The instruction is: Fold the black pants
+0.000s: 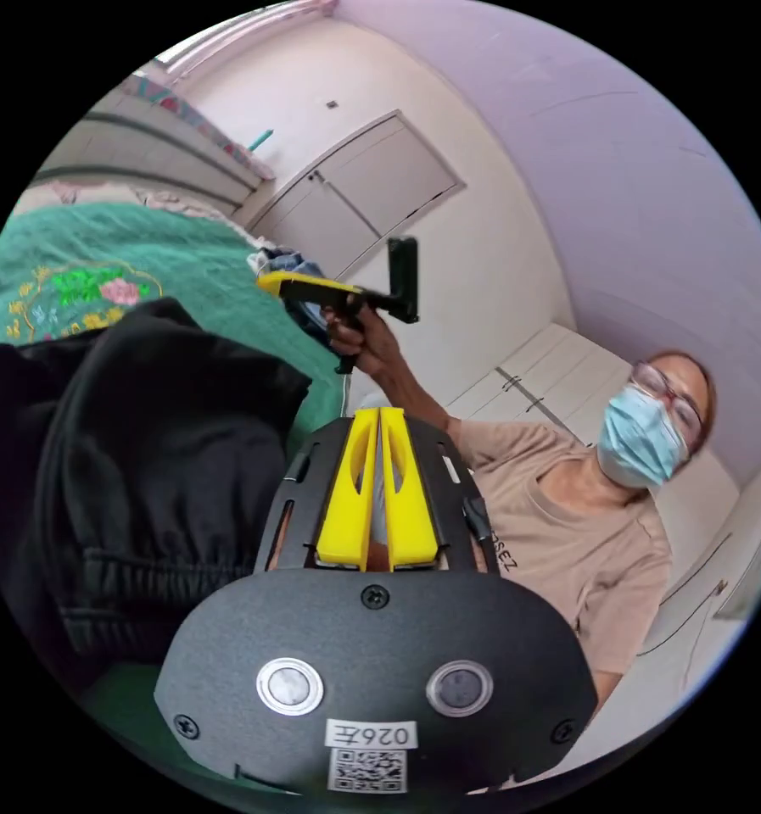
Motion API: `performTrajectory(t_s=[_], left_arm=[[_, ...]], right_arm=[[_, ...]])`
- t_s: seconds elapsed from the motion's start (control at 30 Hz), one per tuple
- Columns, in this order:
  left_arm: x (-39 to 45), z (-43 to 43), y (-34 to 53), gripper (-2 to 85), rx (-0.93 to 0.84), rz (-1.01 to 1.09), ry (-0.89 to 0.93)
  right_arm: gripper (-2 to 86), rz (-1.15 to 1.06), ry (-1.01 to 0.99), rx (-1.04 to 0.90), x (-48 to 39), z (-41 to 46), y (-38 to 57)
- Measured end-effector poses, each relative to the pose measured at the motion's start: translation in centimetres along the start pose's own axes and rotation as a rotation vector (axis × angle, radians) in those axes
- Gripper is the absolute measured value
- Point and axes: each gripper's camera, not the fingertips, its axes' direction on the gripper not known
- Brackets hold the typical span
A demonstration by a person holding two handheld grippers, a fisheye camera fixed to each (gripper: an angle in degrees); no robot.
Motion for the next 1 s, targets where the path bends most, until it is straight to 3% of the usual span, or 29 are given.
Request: performTrajectory(t_s=[0.1, 0.17, 0.2, 0.23, 0.27, 0.37, 0.5, 0.6, 0.67, 0.73, 0.8, 1.0], left_arm=[[2.5, -7.2, 3.1, -0.8, 0.241, 0.139, -0.055], [4.8, -14.2, 7.4, -0.5, 0.558, 0.117, -0.338], [5.3, -15.6, 8.6, -0.4, 0.618, 0.097, -0.43], [6.2, -17.4, 10.9, 0.2, 0.695, 0.033, -0.64], [6.3, -18.4, 12.9, 2.6, 0.713, -0.081, -0.858], [4.3, -19.1, 16.1, 10.8, 0.627, -0.312, -1.135], [0.6, -19.2, 17.7, 20.5, 0.579, -0.466, -1.161], [-3.7, -17.0, 18.4, 23.3, 0.49, -0.556, -1.004], [-4.1, -14.3, 18.3, 21.1, 0.382, -0.58, -1.137], [-3.2, -13.1, 17.8, 18.2, 0.301, -0.558, -1.167], [-1.9, -12.6, 18.0, 14.5, 0.279, -0.533, -1.18], [5.4, -14.4, 21.3, 5.6, 0.527, -0.415, -1.032]], right_arm=[[2.5, -0.107, -0.043, -0.036, -3.4, 2.0, -0.6], [3.9, -0.19, -0.07, -0.053, -6.5, 3.5, -1.0], [4.2, -0.214, -0.078, -0.057, -7.3, 3.9, -1.1], [5.2, -0.256, -0.091, -0.067, -9.0, 4.7, -1.2], [6.2, -0.307, -0.11, -0.078, -10.9, 5.4, -1.3], [8.5, -0.403, -0.184, -0.077, -16.0, 7.1, -0.9], [13.8, -0.503, -0.305, -0.102, -23.1, 9.3, 0.6], [17.3, -0.64, -0.282, -0.175, -29.2, 11.8, 3.6], [17.1, -0.775, -0.064, -0.226, -32.9, 14.7, 6.9], [15.3, -0.806, -0.049, -0.177, -33.3, 14.1, 7.8], [7.9, -0.764, -0.046, -0.194, -32.4, 13.2, 7.0], [2.7, -0.544, -0.119, -0.053, -23.9, 5.5, 3.9]])
